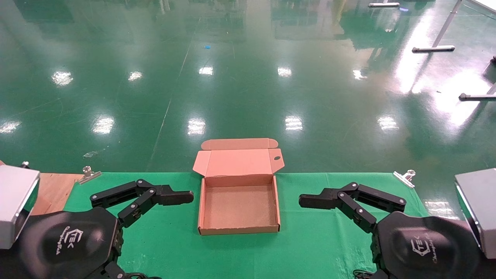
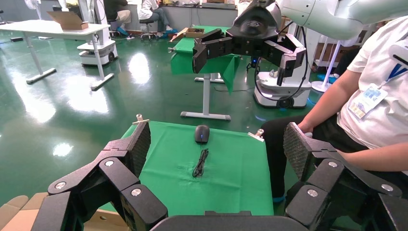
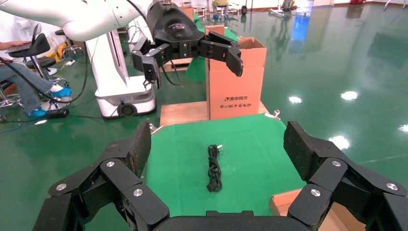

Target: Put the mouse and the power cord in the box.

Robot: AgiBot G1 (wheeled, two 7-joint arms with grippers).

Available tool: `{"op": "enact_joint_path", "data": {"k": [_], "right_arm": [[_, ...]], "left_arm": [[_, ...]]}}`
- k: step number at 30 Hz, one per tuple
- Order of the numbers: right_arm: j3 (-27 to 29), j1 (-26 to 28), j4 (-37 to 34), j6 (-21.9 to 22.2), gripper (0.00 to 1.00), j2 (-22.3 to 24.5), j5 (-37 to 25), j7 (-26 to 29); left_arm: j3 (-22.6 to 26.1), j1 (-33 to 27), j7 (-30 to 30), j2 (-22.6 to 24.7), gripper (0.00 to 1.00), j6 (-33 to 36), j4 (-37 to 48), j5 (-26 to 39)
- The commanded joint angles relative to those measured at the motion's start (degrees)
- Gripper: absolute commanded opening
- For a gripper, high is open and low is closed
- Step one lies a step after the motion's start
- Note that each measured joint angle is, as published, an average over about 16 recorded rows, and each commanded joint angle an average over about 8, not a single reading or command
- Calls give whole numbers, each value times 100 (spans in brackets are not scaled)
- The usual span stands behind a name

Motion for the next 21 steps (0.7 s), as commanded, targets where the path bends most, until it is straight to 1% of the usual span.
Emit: {"op": "enact_joint_path", "data": {"k": [1,21], "right_arm": [[0,0,0,0,100,0,0,0],[0,0,0,0,100,0,0,0]], "left_arm": [[0,0,0,0,100,0,0,0],[0,0,0,0,100,0,0,0]]}}
